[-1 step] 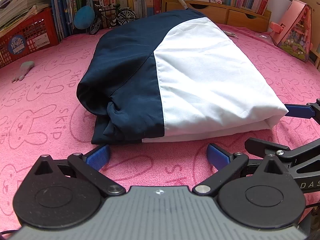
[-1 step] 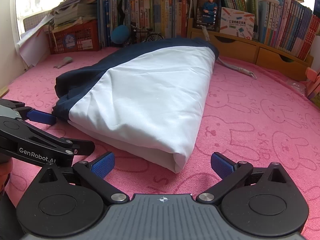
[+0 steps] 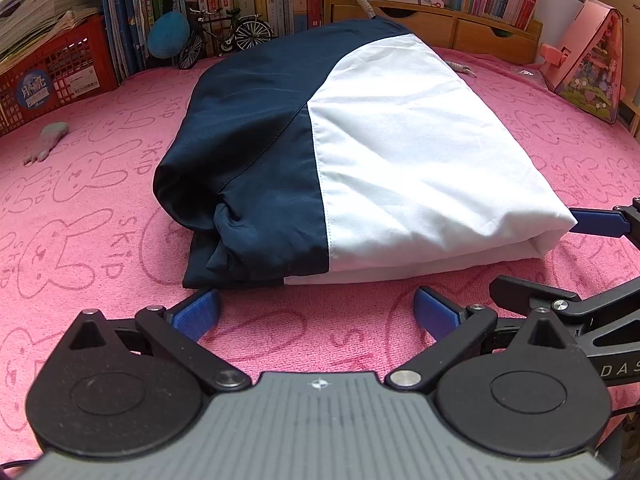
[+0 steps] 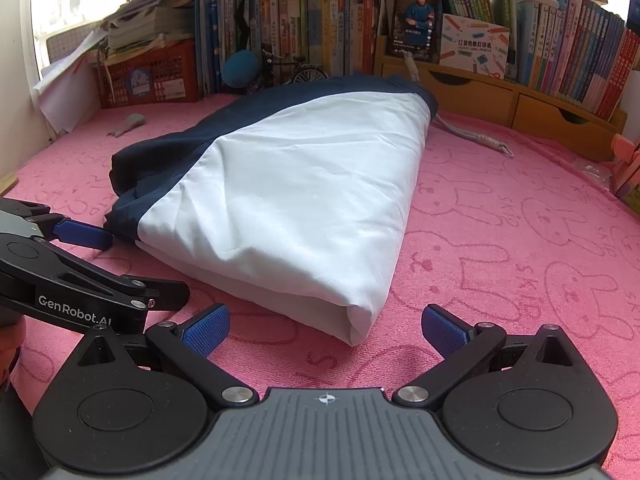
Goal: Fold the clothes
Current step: 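Approach the folded navy-and-white jacket with both grippers open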
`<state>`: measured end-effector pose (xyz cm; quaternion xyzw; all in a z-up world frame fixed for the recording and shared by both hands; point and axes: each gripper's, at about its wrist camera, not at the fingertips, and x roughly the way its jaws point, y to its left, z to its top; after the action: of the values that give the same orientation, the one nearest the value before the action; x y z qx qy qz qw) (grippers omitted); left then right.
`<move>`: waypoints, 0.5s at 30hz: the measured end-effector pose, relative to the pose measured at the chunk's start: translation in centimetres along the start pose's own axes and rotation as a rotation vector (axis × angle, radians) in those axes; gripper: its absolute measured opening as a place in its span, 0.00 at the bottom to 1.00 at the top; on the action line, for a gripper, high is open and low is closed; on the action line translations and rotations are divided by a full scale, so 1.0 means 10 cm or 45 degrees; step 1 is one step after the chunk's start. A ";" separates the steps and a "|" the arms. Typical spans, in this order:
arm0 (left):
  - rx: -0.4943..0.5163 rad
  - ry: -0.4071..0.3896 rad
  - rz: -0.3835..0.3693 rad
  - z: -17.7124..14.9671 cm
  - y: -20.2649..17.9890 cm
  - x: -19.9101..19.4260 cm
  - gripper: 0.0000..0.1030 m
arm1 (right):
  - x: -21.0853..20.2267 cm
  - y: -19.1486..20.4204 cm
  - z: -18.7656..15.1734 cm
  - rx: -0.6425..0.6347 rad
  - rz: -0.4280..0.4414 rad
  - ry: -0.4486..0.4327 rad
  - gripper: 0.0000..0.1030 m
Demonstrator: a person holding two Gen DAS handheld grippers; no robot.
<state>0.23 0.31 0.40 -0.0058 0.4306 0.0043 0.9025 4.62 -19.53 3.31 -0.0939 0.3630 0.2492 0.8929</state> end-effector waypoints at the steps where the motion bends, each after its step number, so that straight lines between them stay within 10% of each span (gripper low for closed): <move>1: -0.002 -0.004 -0.002 0.03 0.02 -0.01 1.00 | 0.00 0.00 0.00 0.006 0.005 0.001 1.00; 15: 0.024 0.003 0.012 0.15 0.08 -0.09 1.00 | 0.00 -0.02 -0.01 -0.002 0.000 -0.012 1.00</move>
<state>0.85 1.18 2.00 0.0050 0.4317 0.0045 0.9020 4.68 -19.76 3.29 -0.0936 0.3586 0.2501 0.8945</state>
